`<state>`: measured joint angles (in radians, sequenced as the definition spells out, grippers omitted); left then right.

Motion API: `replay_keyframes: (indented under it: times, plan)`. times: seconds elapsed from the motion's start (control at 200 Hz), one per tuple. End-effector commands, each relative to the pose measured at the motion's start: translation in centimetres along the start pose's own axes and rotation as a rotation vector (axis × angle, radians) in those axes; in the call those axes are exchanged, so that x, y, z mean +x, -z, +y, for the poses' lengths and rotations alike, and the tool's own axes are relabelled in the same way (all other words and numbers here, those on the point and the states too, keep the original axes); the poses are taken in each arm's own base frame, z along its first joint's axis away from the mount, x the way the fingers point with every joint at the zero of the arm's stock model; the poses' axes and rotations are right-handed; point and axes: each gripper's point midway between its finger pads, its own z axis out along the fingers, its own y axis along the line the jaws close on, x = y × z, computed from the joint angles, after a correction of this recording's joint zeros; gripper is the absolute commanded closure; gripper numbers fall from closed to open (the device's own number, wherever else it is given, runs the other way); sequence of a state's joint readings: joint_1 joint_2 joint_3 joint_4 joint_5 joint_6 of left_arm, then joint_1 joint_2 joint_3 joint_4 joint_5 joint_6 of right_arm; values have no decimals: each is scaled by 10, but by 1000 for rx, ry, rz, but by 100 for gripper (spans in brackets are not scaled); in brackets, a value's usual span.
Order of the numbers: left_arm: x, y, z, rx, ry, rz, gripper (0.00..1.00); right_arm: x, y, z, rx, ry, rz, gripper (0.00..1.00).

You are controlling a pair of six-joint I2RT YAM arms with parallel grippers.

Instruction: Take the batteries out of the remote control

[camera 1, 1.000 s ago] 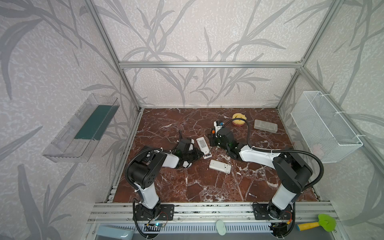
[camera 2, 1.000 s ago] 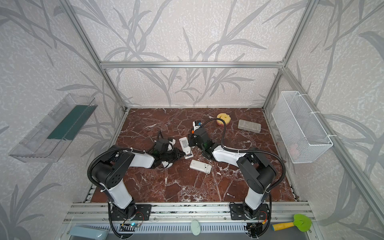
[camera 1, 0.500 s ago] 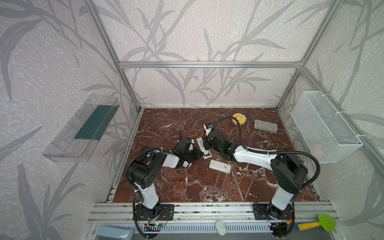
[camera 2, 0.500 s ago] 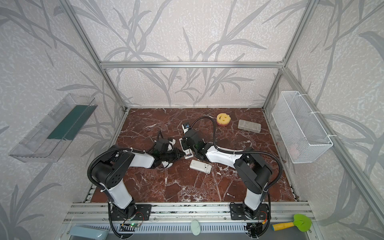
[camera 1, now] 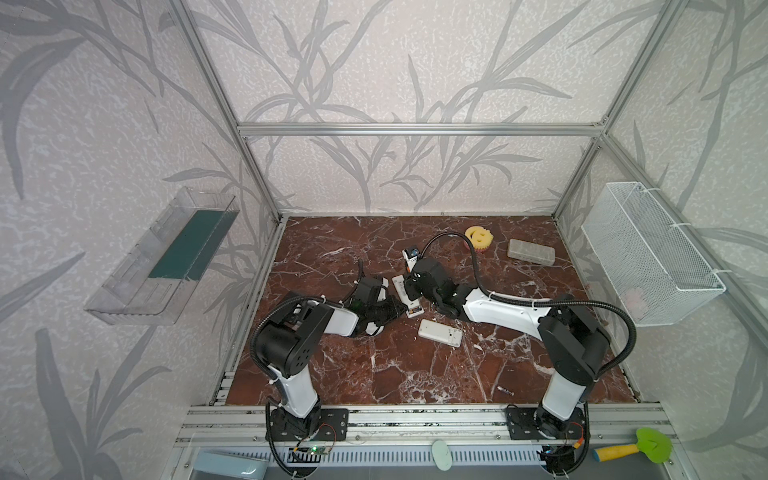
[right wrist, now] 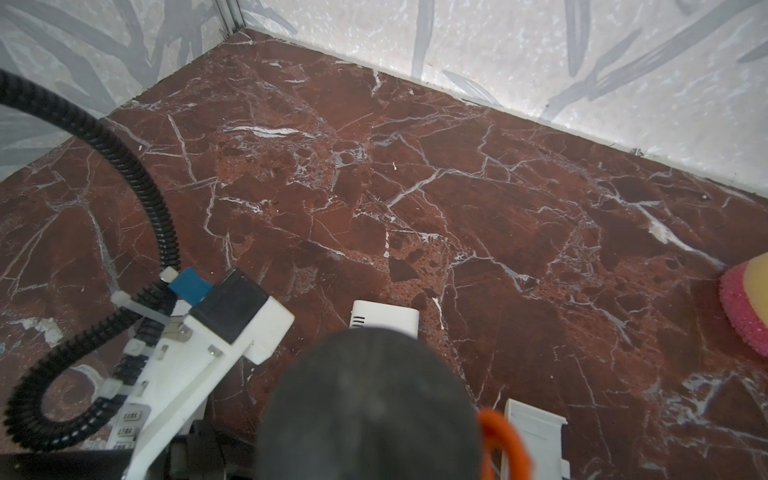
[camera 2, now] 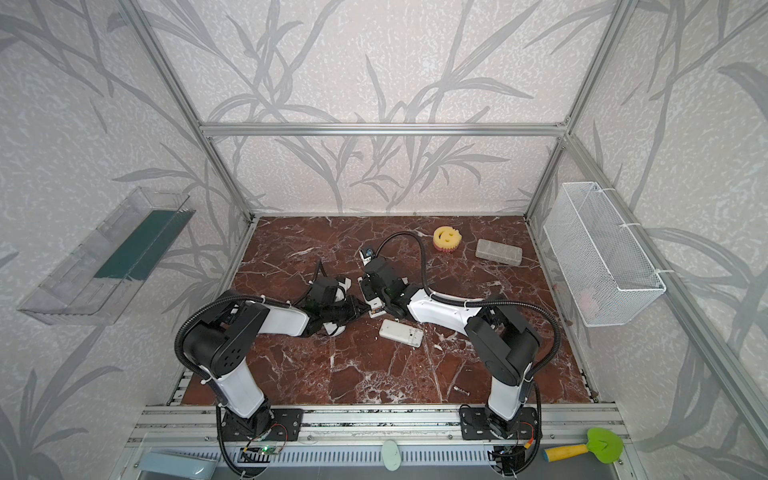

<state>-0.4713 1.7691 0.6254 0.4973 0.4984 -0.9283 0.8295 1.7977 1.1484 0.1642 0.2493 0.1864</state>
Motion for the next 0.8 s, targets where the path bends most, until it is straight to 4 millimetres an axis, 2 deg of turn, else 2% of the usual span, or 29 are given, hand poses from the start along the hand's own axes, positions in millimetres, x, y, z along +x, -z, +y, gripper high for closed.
replay_keyframes:
  times: [0.0, 0.255, 0.42, 0.565, 0.795]
  plan:
    - [20, -1, 31, -100, 52, 51, 81, 36, -9, 3, -9, -8, 115, 100]
    - [22, -2, 31, -83, 69, 50, 81, 48, -15, -5, -99, -272, 107, 100]
    - [23, -2, 31, -77, 74, 50, 81, 52, -18, -9, -132, -363, 87, 100]
    - [23, -2, 28, -59, 87, 50, 83, 57, -20, -21, -159, -494, 49, 100]
    - [22, 5, 17, -43, 81, 61, 83, 56, -17, -27, -148, -500, 38, 100]
